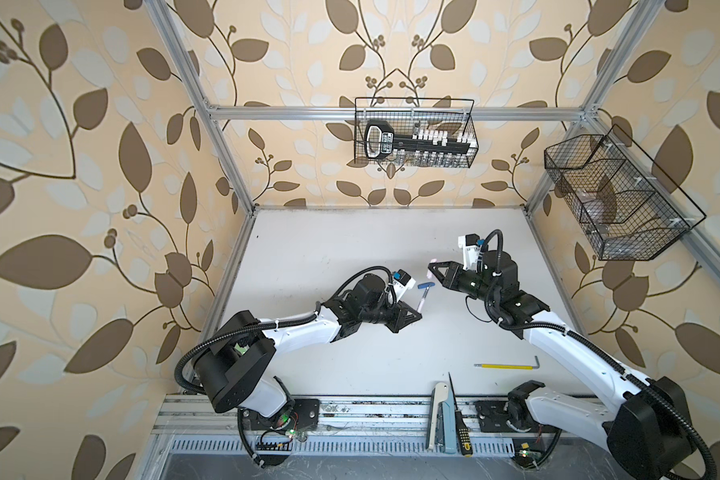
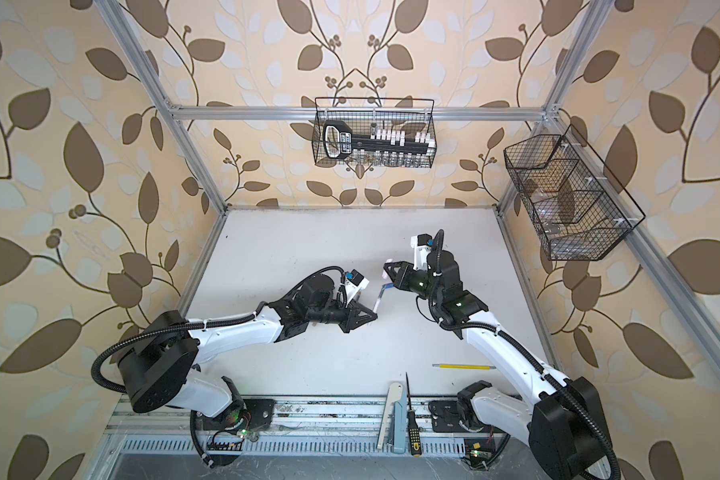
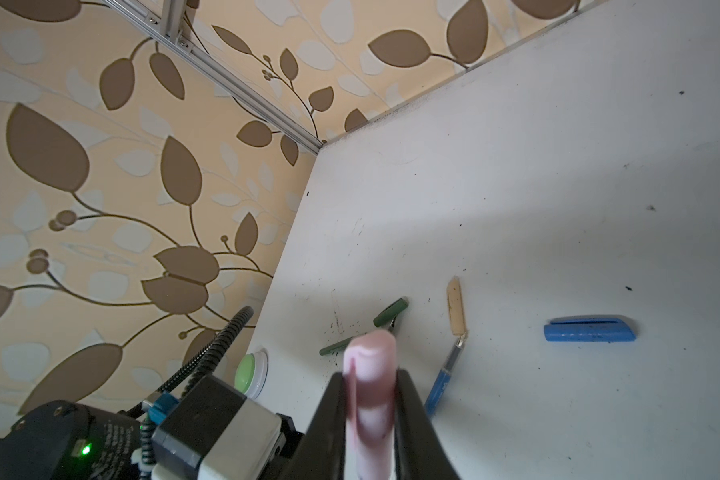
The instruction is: Insert the pens into the pen caps
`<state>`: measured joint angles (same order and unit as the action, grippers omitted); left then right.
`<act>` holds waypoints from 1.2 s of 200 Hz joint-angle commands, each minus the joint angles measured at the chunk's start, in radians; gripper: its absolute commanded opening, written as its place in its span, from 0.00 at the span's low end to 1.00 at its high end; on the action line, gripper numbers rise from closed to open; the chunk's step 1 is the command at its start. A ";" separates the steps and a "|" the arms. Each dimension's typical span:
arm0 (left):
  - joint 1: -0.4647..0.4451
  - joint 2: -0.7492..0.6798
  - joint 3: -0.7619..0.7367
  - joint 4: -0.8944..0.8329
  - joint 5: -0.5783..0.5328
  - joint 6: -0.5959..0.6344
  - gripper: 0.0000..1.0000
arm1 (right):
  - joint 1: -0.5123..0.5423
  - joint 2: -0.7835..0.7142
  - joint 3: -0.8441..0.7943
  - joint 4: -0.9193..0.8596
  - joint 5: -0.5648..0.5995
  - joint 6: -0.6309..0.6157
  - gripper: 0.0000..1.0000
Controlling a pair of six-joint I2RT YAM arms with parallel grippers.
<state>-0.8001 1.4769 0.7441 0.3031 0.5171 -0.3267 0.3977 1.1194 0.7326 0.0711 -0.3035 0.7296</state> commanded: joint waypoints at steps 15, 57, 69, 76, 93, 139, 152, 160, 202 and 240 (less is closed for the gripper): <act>-0.013 -0.010 0.037 0.039 0.015 -0.011 0.00 | 0.009 -0.028 -0.028 -0.004 -0.005 0.007 0.20; -0.014 -0.009 0.037 0.039 0.011 -0.008 0.00 | 0.009 -0.051 -0.052 -0.008 -0.002 0.008 0.20; -0.013 -0.008 0.035 0.040 0.009 -0.008 0.00 | 0.009 -0.059 -0.056 -0.009 -0.003 0.011 0.20; -0.014 -0.009 0.037 0.039 0.008 -0.008 0.00 | 0.009 -0.062 -0.058 -0.010 -0.003 0.011 0.20; -0.013 -0.008 0.037 0.038 0.008 -0.008 0.00 | 0.009 -0.074 -0.062 -0.009 -0.004 0.013 0.21; -0.013 -0.012 0.040 0.038 0.005 -0.006 0.00 | 0.019 -0.072 -0.071 -0.004 -0.005 0.017 0.21; -0.013 -0.016 0.037 0.037 0.002 -0.005 0.00 | 0.021 -0.068 -0.075 -0.002 -0.002 0.016 0.21; -0.013 -0.019 0.037 0.037 0.000 -0.005 0.00 | 0.023 -0.066 -0.079 -0.001 0.000 0.016 0.21; -0.013 -0.025 0.035 0.037 -0.003 -0.003 0.00 | 0.027 -0.064 -0.101 0.025 -0.002 0.028 0.21; -0.013 -0.030 0.034 0.041 -0.006 -0.002 0.00 | 0.030 -0.066 -0.121 0.054 -0.003 0.042 0.20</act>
<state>-0.8059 1.4765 0.7441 0.3023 0.5152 -0.3267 0.4191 1.0542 0.6376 0.0887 -0.3031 0.7452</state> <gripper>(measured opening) 0.115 0.206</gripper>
